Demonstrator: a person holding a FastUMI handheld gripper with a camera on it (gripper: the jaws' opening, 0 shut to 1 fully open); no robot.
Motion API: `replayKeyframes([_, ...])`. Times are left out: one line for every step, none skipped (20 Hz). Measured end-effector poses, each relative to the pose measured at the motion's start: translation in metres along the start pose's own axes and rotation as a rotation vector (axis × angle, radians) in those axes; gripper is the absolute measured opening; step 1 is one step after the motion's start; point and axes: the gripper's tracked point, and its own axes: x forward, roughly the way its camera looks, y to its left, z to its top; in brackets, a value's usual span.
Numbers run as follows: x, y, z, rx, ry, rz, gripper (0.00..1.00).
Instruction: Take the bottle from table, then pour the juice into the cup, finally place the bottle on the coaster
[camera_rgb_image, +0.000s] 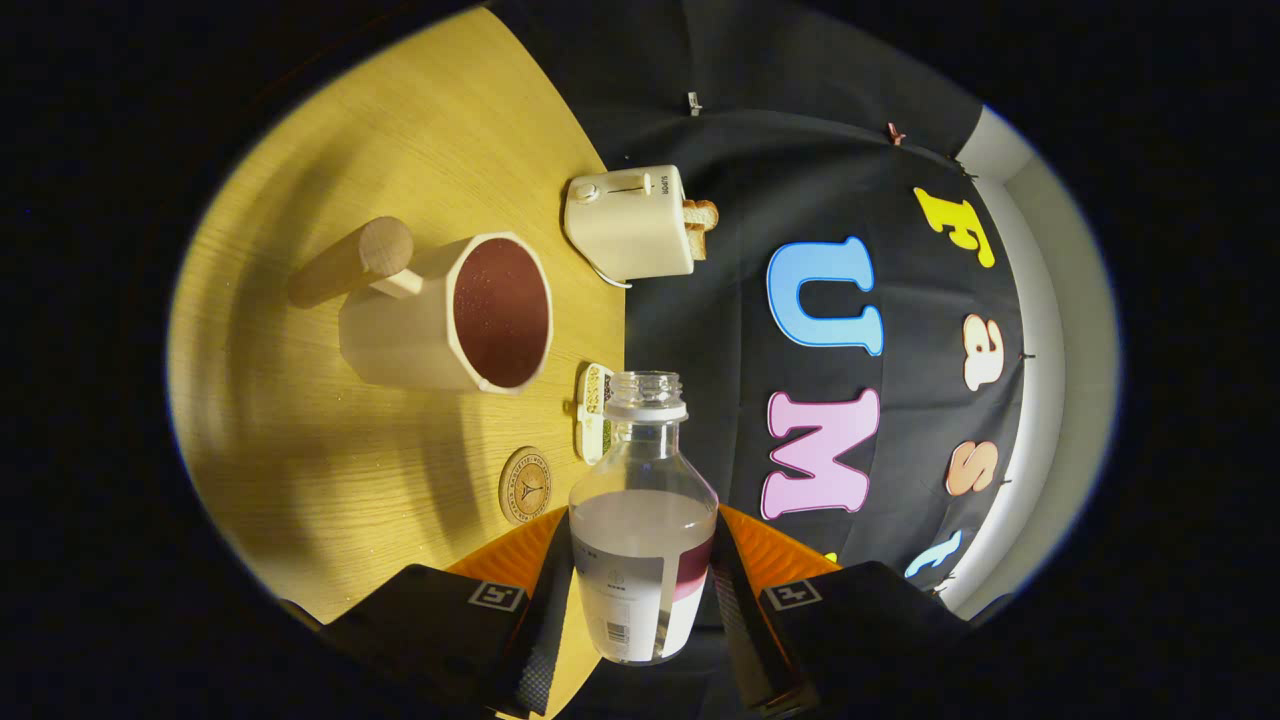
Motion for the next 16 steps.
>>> replayKeyframes([-0.0002, 0.0004, -0.0001, -0.015, -0.003, 0.0, 0.71])
replayKeyframes([0.001, 0.0014, -0.0004, -0.024, -0.005, 0.002, 0.71])
replayKeyframes([0.0014, 0.0021, -0.0004, -0.034, -0.008, 0.003, 0.71])
replayKeyframes([0.0035, 0.0012, 0.0005, -0.045, -0.011, 0.002, 0.71])
replayKeyframes([0.0042, 0.0004, 0.0011, -0.058, -0.015, 0.001, 0.71])
replayKeyframes([0.0055, 0.0001, 0.0031, -0.072, -0.02, -0.001, 0.71])
replayKeyframes([0.0056, 0.0002, 0.0044, -0.085, -0.025, -0.002, 0.71])
replayKeyframes([0.0084, -0.0013, 0.0053, -0.094, -0.028, -0.004, 0.71])
replayKeyframes([0.008, -0.0014, 0.0053, -0.101, -0.03, -0.004, 0.71])
replayKeyframes([0.0078, -0.0012, 0.0053, -0.107, -0.033, -0.004, 0.71])
replayKeyframes([0.0076, -0.0019, 0.0056, -0.114, -0.033, -0.002, 0.71])
replayKeyframes([0.0077, -0.0017, 0.0063, -0.121, -0.033, 0.001, 0.71])
replayKeyframes([0.0079, -0.0019, 0.0057, -0.129, -0.033, 0.001, 0.71])
replayKeyframes([0.0087, -0.0025, 0.0061, -0.139, -0.036, 0.001, 0.71])
replayKeyframes([0.0073, -0.0036, 0.006, -0.149, -0.039, 0.0, 0.71])
replayKeyframes([0.0072, -0.0033, 0.0061, -0.157, -0.041, 0.001, 0.71])
